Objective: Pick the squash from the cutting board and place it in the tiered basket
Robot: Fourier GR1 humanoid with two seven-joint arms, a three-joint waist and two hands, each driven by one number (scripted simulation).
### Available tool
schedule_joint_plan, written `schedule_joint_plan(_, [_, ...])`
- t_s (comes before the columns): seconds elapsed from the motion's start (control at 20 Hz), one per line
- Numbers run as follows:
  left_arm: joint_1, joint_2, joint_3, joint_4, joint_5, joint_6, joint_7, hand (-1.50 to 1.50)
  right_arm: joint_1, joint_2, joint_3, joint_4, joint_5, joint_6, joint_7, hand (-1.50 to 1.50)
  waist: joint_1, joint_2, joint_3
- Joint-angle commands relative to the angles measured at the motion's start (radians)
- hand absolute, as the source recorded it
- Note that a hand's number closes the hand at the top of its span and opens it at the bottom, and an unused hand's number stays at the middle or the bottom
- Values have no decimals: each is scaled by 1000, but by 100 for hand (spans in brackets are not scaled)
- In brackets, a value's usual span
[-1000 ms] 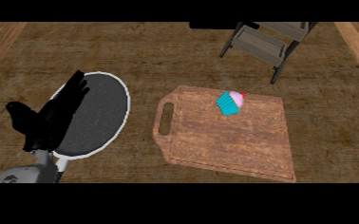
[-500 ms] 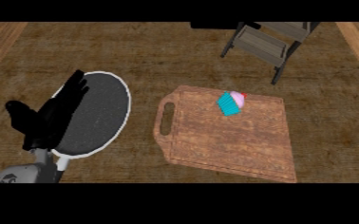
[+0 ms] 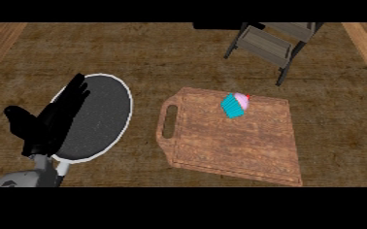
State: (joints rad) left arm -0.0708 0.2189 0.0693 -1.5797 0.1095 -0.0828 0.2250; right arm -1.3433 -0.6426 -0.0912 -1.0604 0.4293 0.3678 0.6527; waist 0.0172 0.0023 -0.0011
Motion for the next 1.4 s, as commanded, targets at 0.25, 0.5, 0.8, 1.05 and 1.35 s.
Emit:
schedule_joint_plan(0.25, [-20, -10, 17, 47, 4, -18, -37, 0, 17, 32, 32, 169, 114, -110, -162, 150, -2, 4, 0])
schedule_joint_plan(0.5, [6, -21, -16, -24, -20, -1, 32, 0, -14, 100, 51, 280, 190, -236, -200, 150, 10, 4, 1])
schedule_joint_plan(0.8, [-12, -24, -6, 14, -25, -5, -3, 0, -47, 122, -20, 364, 215, -461, -277, 150, 19, 10, 1])
schedule_joint_plan(1.05, [10, -19, 4, -26, -12, -17, 4, 0, -99, 118, -30, 513, 234, -467, -364, -150, 22, 8, 1])
schedule_joint_plan(1.35, [-68, -19, 25, 11, -4, -1, 49, 0, -163, 117, -84, 557, 208, -494, -368, -150, 15, 9, 1])
